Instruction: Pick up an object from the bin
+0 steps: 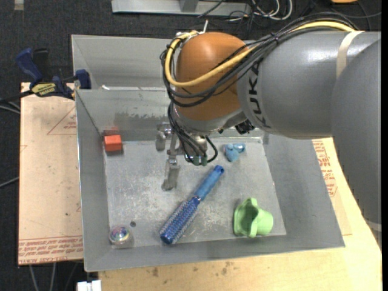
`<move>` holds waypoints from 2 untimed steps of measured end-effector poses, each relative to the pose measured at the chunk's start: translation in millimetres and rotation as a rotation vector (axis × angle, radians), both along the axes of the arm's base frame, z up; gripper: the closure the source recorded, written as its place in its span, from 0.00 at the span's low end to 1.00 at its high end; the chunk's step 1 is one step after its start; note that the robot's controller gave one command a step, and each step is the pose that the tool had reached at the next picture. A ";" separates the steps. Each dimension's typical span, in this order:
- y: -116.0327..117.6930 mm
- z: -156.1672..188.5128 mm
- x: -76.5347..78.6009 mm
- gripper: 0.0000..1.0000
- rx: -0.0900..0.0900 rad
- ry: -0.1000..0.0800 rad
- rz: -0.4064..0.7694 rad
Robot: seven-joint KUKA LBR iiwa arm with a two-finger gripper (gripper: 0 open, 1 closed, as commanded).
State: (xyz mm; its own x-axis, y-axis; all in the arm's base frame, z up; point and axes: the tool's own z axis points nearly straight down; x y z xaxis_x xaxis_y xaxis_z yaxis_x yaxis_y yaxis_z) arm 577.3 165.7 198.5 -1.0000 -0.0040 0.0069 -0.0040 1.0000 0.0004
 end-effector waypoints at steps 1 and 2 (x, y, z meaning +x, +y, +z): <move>-72.1 -71.1 -57.5 0.00 -0.002 0.002 0.134; -89.7 -131.3 -86.4 0.00 0.001 -0.009 0.160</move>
Offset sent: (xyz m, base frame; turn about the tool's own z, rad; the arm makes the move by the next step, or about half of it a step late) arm -0.0552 -0.0691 -0.0675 -0.1388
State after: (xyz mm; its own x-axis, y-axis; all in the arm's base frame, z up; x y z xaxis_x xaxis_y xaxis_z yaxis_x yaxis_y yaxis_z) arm 490.9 76.0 67.2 -0.9867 -0.1628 -0.0017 -0.1628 0.9867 0.0011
